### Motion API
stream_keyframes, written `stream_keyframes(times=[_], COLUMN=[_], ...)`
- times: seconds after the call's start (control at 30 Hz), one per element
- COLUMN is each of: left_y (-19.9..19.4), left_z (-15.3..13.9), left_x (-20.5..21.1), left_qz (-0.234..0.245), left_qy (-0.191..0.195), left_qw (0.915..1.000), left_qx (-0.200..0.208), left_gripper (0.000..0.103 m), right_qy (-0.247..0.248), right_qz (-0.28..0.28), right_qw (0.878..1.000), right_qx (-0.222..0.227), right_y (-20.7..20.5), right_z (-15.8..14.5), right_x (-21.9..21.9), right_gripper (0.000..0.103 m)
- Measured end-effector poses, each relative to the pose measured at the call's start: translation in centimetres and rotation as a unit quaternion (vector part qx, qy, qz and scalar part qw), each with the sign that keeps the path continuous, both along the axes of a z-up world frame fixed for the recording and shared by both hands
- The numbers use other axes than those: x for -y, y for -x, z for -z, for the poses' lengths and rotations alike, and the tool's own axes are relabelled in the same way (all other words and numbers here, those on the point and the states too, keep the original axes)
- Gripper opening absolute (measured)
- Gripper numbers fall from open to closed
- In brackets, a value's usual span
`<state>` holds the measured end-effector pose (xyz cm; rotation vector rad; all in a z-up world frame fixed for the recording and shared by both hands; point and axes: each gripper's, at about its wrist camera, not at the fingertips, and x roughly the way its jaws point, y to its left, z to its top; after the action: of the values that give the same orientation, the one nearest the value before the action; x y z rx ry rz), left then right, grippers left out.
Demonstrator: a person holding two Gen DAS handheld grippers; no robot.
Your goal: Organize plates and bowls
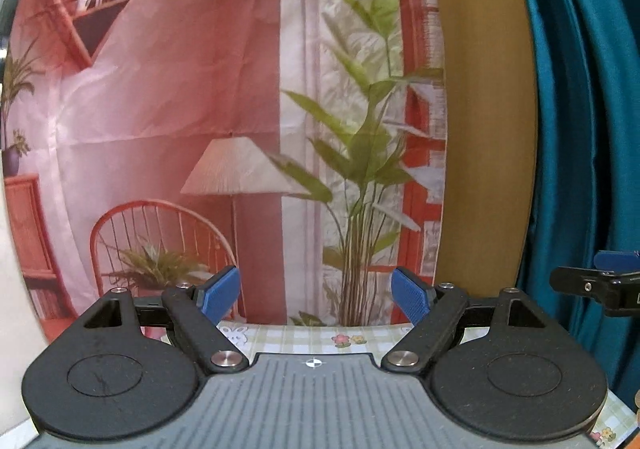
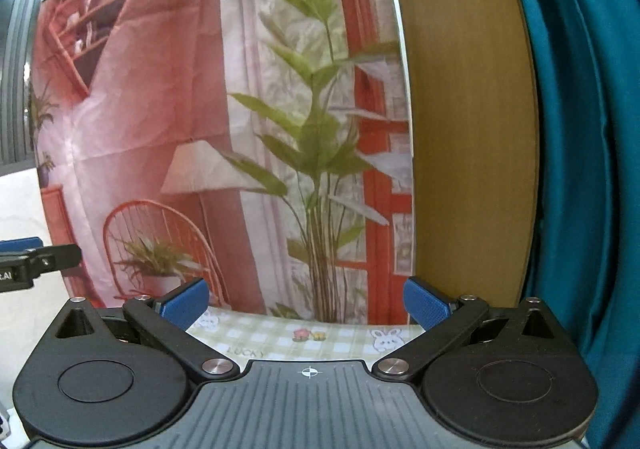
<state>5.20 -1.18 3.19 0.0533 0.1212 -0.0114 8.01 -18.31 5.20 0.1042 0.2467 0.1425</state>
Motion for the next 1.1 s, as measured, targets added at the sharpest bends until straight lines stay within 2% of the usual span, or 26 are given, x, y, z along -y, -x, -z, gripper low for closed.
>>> stream_keyframes(times=[0.33,1.1], left_y=[1.2,0.4], left_z=[-0.3,-0.1], left_x=[1.0,0.7], left_qz=[0.01,0.003], left_qy=[-0.004,0.0], left_qw=[0.9999,1.0], left_qx=[0.008,-0.008], left_gripper=[0.084,0.085], right_qy=[-0.003,-0.006], right_qz=[-0.002,0.01], right_qw=[1.0,1.0], right_qx=[0.007,0.005], right_y=[1.1,1.3], right_z=[-0.6,-0.6], right_x=[-0.1,0.3], right_gripper=[0.103,0.103])
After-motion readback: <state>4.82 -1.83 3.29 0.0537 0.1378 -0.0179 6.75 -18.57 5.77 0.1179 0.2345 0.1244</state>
